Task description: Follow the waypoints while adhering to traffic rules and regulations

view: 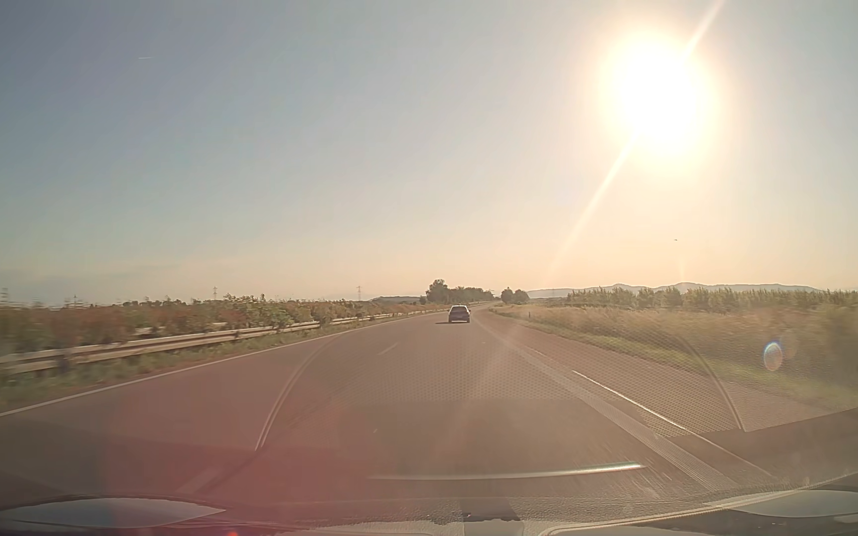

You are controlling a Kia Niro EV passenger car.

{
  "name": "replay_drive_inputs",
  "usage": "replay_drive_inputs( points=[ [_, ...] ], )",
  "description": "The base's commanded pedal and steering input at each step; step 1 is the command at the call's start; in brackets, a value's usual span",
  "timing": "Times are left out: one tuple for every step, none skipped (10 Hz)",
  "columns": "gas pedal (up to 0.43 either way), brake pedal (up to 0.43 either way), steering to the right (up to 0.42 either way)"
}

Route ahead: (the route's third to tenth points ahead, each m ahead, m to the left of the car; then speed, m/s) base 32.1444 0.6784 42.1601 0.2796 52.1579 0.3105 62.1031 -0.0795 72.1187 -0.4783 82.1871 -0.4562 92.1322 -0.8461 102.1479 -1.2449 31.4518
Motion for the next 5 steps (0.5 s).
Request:
replay_drive_inputs(
  points=[
    [0.268, 0.000, 0.005],
    [0.268, 0.000, 0.005],
    [0.268, 0.000, 0.004],
    [0.280, 0.000, 0.004],
    [0.280, 0.000, 0.004]
  ],
)
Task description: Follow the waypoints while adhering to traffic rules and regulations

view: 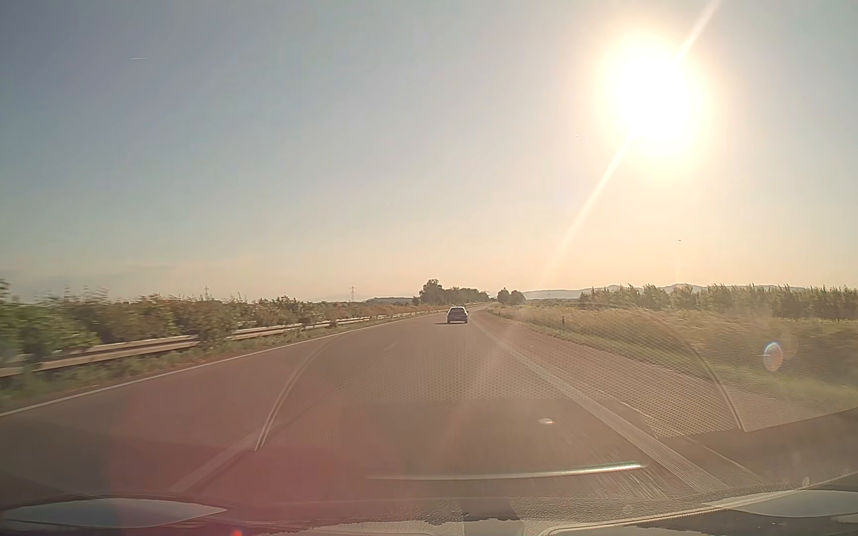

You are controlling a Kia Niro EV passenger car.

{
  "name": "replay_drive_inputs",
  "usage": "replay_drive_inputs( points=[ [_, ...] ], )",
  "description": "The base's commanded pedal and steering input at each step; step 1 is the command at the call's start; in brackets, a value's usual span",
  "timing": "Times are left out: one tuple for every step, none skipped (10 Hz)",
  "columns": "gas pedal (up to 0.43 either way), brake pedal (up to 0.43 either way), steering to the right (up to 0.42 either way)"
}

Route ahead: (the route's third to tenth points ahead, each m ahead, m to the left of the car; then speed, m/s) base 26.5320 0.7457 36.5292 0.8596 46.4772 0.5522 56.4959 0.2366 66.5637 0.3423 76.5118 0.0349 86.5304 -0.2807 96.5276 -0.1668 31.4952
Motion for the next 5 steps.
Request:
replay_drive_inputs(
  points=[
    [0.280, 0.000, 0.004],
    [0.280, 0.000, 0.004],
    [0.280, 0.000, 0.004],
    [0.280, 0.000, 0.004],
    [0.280, 0.000, 0.004]
  ],
)
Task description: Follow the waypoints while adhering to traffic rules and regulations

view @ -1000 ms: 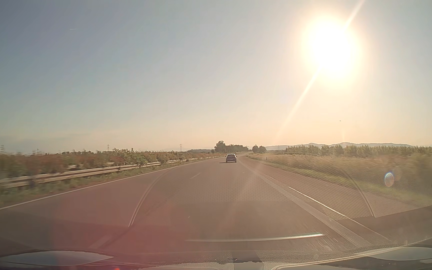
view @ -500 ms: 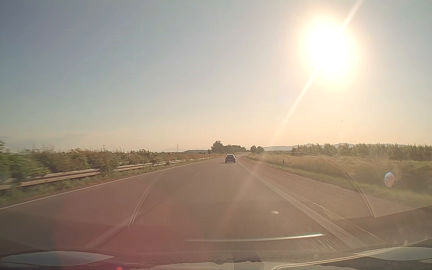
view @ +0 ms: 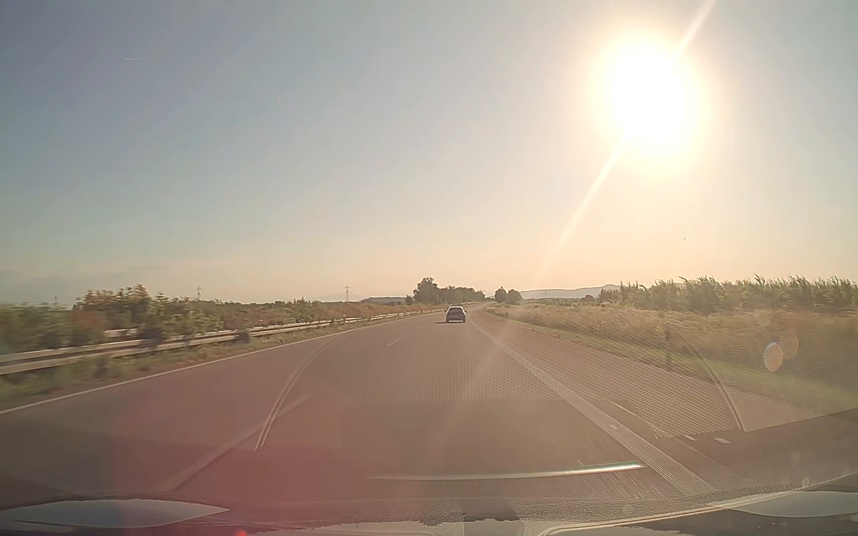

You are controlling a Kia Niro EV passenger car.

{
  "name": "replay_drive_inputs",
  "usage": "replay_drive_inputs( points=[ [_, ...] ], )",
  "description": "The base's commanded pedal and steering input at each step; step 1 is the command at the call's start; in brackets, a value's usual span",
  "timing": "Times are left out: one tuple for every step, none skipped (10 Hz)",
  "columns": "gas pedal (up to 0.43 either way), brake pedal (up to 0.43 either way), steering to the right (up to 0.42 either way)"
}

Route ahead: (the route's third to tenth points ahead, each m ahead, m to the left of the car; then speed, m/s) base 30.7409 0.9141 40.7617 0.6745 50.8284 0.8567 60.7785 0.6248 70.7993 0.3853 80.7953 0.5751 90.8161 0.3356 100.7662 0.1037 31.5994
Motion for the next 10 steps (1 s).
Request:
replay_drive_inputs(
  points=[
    [0.280, 0.000, 0.004],
    [0.280, 0.000, 0.003],
    [0.280, 0.000, 0.003],
    [0.280, 0.000, 0.002],
    [0.280, 0.000, 0.002],
    [0.280, 0.000, 0.002],
    [0.280, 0.000, 0.001],
    [0.280, 0.000, 0.001],
    [0.280, 0.000, 0.002],
    [0.280, 0.000, 0.002]
  ],
)
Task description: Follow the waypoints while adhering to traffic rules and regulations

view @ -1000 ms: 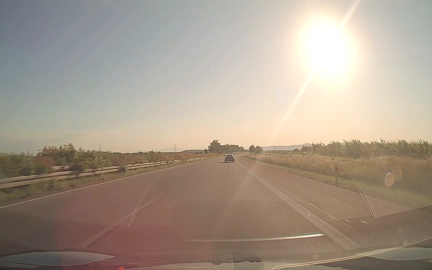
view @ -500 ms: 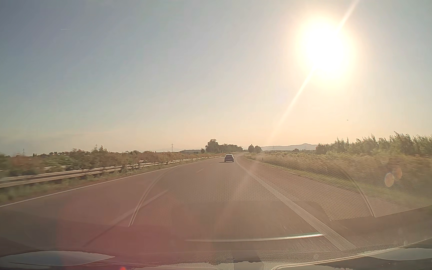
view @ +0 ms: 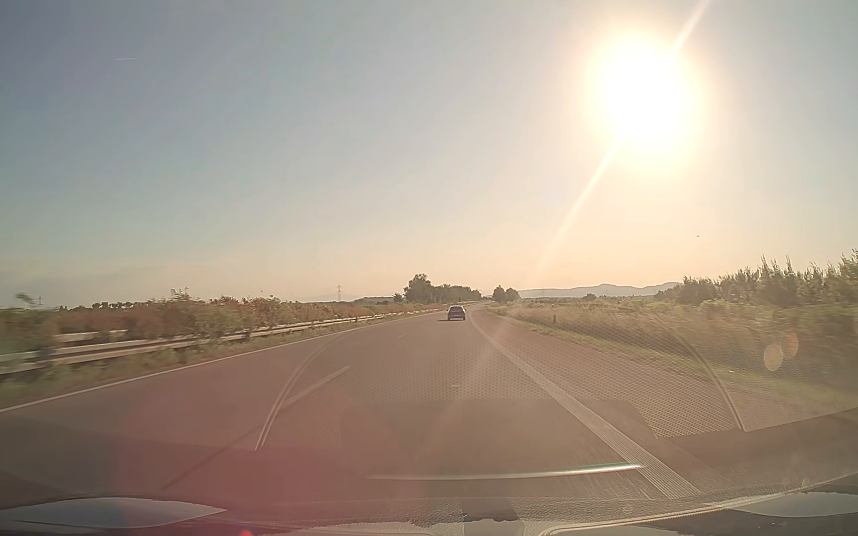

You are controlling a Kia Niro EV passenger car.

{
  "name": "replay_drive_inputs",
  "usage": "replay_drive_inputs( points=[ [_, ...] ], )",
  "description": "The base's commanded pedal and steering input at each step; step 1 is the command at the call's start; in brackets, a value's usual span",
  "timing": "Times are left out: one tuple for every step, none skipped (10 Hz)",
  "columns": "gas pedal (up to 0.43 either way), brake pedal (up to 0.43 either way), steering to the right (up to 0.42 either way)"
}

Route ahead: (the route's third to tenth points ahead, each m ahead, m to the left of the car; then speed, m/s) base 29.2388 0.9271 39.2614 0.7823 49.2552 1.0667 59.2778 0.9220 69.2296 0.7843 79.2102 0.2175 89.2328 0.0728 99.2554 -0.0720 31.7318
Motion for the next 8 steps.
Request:
replay_drive_inputs(
  points=[
    [0.280, 0.000, 0.002],
    [0.280, 0.000, 0.002],
    [0.280, 0.000, 0.002],
    [0.280, 0.000, 0.001],
    [0.280, 0.000, 0.001],
    [0.280, 0.000, 0.001],
    [0.280, 0.000, 0.001],
    [0.280, 0.000, 0.002]
  ],
)
